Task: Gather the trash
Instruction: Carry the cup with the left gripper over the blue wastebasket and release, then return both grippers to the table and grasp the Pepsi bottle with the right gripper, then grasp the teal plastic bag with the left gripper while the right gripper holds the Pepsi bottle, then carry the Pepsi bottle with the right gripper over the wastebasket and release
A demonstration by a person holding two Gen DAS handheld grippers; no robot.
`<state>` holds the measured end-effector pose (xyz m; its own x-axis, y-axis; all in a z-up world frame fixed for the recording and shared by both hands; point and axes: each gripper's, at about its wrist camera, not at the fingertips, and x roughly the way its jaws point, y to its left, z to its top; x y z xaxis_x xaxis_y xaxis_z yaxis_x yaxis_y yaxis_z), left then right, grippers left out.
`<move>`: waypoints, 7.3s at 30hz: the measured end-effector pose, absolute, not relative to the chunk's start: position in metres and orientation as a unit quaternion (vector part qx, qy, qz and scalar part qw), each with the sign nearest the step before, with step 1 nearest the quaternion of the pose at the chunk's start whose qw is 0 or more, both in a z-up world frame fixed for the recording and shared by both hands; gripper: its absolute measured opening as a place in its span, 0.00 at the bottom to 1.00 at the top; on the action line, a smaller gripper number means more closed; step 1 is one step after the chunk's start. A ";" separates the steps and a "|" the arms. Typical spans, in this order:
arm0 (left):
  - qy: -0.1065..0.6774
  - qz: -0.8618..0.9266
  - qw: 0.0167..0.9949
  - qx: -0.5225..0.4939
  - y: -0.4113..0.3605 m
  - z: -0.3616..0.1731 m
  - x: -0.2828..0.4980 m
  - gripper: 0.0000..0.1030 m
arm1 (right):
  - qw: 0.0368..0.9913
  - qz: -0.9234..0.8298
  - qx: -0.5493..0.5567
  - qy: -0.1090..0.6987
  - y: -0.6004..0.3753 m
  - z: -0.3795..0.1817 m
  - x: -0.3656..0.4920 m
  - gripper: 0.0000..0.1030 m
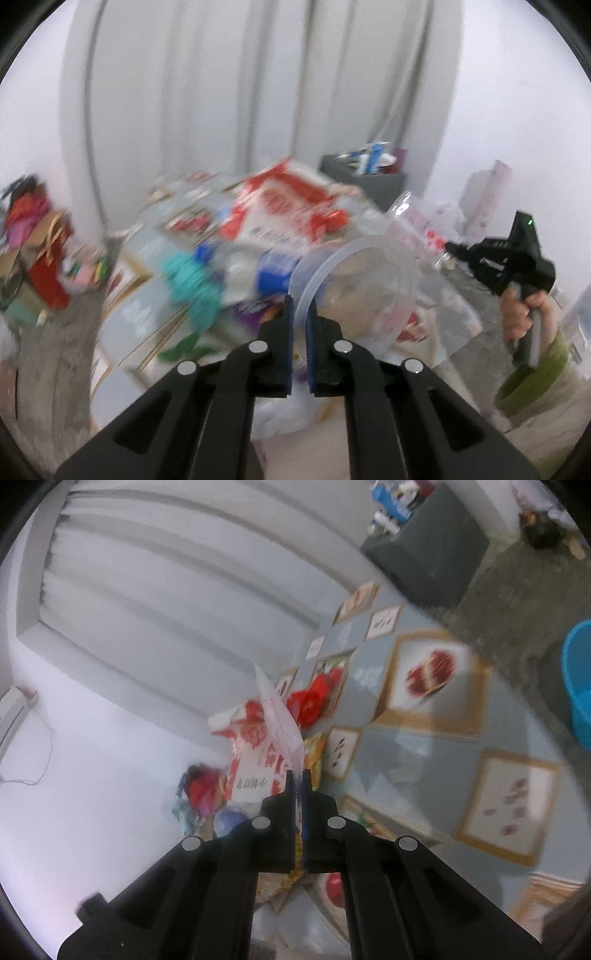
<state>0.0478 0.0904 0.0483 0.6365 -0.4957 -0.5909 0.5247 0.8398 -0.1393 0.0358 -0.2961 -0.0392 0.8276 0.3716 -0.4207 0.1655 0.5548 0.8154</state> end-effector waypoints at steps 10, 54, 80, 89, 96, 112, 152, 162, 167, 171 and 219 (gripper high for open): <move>0.333 -0.425 0.838 0.080 -0.100 0.092 0.085 0.05 | 0.844 -0.110 0.483 0.206 -0.406 -0.054 -0.081 0.01; 0.482 -0.467 0.709 0.214 -0.544 -0.068 0.124 0.47 | 0.796 -0.390 0.349 0.305 -0.549 -0.138 -0.124 0.78; 0.373 -0.249 0.884 -0.132 0.113 0.017 0.098 0.95 | 0.955 -0.127 0.073 0.259 -0.247 -0.008 -0.074 0.93; 0.352 -0.239 0.904 -0.037 0.151 -0.012 0.128 0.95 | 0.952 0.153 -0.008 0.264 -0.155 0.024 0.007 0.93; 0.381 -0.260 0.886 0.041 0.142 -0.041 0.171 0.88 | 0.910 0.268 -0.074 0.308 -0.102 0.013 0.072 0.90; 0.436 -0.231 0.869 0.024 0.134 -0.073 0.192 0.36 | 0.861 0.311 -0.107 0.387 -0.057 -0.024 0.105 0.56; 0.483 -0.183 0.856 0.027 0.115 -0.076 0.128 0.59 | 0.880 0.152 0.011 0.451 -0.127 -0.032 0.014 0.69; 0.484 -0.157 0.858 0.069 0.107 -0.083 0.133 0.44 | 0.869 0.159 0.000 0.469 -0.113 -0.041 0.020 0.66; 0.485 -0.152 0.857 0.086 0.102 -0.083 0.132 0.43 | 0.865 0.153 0.006 0.477 -0.116 -0.042 0.022 0.63; 0.488 -0.146 0.855 0.102 0.099 -0.083 0.132 0.41 | 0.859 0.158 0.005 0.487 -0.114 -0.043 0.023 0.58; 0.359 -0.125 0.900 0.214 0.060 0.047 0.077 0.39 | 0.915 0.146 0.095 0.365 -0.160 0.015 -0.029 0.54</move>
